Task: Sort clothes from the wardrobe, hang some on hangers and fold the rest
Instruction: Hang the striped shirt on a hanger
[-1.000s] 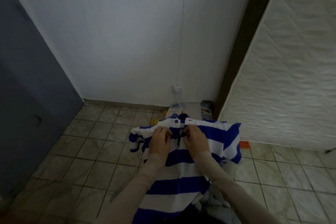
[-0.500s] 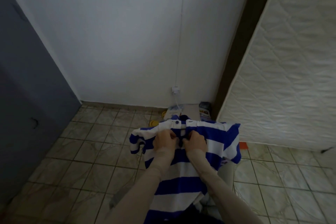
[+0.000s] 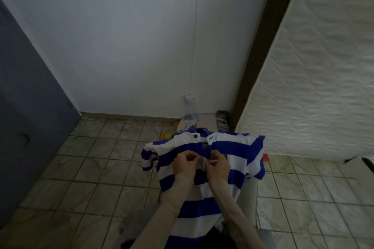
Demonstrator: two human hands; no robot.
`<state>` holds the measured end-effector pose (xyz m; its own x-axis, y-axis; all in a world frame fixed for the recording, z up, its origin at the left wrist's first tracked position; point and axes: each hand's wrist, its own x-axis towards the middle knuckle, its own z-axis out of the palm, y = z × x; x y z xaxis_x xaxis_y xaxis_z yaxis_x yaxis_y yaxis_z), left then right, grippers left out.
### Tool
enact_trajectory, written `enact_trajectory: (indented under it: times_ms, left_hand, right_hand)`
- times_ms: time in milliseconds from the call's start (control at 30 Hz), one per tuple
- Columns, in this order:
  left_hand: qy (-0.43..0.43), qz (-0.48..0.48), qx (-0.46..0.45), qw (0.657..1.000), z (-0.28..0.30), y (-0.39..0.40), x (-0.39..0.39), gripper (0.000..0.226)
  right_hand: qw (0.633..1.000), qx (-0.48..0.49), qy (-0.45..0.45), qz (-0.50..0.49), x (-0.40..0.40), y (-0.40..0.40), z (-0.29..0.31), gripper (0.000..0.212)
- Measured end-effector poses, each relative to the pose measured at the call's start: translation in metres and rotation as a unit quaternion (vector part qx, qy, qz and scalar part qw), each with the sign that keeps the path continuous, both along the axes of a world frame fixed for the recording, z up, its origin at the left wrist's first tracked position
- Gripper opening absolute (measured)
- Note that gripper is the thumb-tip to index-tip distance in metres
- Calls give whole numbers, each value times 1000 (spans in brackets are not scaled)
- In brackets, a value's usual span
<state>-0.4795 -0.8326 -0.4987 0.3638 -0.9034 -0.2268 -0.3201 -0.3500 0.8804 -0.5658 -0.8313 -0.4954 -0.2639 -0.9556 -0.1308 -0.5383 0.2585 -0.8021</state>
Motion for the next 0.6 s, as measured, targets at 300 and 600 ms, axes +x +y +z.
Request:
enact_trajectory:
  times_ms: [300, 600]
  left_hand:
    - [70, -29, -21, 997, 0, 15, 2, 18]
    - [78, -23, -21, 996, 0, 18, 1, 3]
  right_hand:
    - [994, 5, -103, -34, 0, 16, -9, 20]
    - [995, -5, -98, -15, -6, 25, -8, 20]
